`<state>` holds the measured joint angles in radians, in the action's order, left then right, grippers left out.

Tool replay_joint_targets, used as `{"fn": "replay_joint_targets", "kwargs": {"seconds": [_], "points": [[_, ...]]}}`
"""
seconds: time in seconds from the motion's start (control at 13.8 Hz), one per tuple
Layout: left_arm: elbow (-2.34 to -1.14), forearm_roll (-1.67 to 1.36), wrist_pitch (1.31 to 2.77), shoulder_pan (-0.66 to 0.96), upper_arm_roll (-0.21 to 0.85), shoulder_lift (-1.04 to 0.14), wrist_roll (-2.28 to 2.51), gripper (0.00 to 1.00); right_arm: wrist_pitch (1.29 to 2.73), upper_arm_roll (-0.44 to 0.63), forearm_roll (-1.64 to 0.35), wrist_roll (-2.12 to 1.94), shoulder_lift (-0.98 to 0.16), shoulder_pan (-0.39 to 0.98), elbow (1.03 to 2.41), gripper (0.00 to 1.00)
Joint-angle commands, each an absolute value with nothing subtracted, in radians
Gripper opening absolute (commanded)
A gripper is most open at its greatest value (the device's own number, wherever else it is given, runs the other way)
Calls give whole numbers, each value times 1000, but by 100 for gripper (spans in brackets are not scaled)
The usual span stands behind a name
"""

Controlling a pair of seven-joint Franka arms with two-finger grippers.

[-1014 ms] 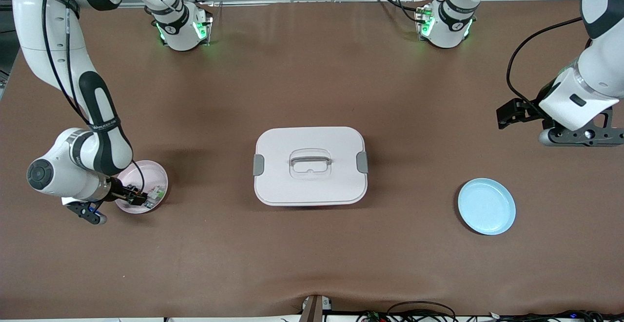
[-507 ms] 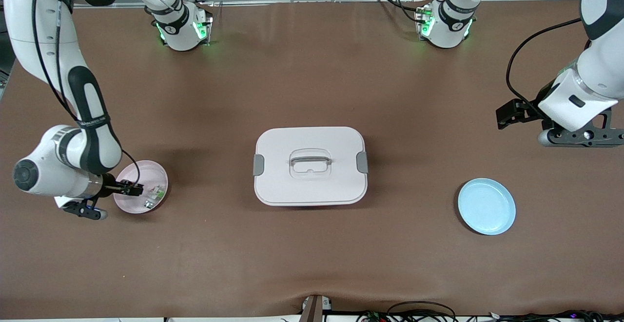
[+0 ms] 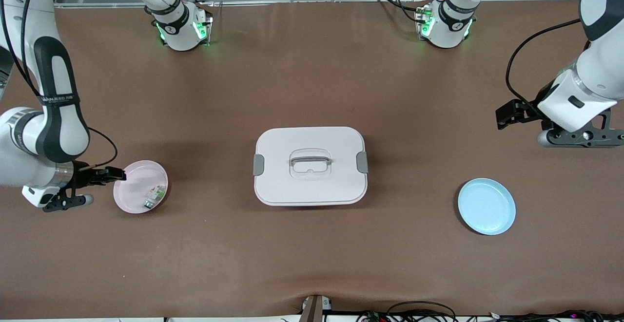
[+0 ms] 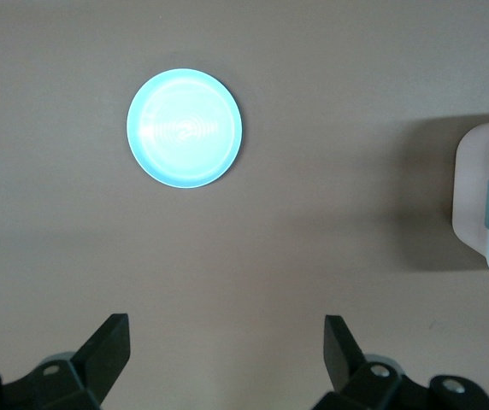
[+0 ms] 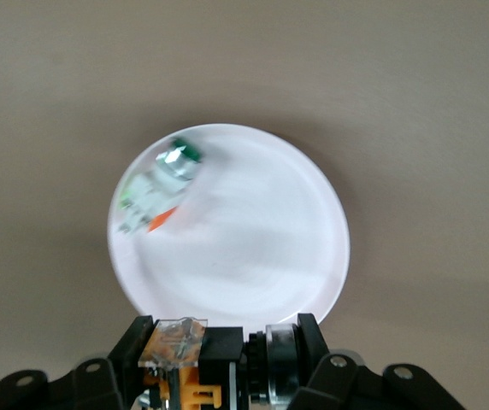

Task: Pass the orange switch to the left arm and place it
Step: 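Close the right gripper on the orange switch and lift it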

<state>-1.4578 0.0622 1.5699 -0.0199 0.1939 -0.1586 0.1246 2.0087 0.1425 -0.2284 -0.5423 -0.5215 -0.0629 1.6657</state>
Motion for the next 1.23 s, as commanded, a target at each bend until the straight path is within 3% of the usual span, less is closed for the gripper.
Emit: {"fn": "replay_joint_targets", "kwargs": {"seconds": [0.0, 0.43, 0.87, 1.16], "points": [[-1460, 64, 1562, -20, 198, -155, 130, 100, 1964, 132, -310, -682, -463, -66, 1677, 23], [-1459, 14, 1562, -11, 206, -158, 164, 100, 1947, 117, -474, -995, -385, -11, 1678, 13], [-1459, -25, 1557, -11, 204, -161, 193, 100, 2025, 83, -788, -1498, -377, 67, 1667, 13], [-1459, -73, 1543, -21, 204, -163, 193, 100, 2055, 84, -931, -1585, -382, 175, 1597, 13]]}}
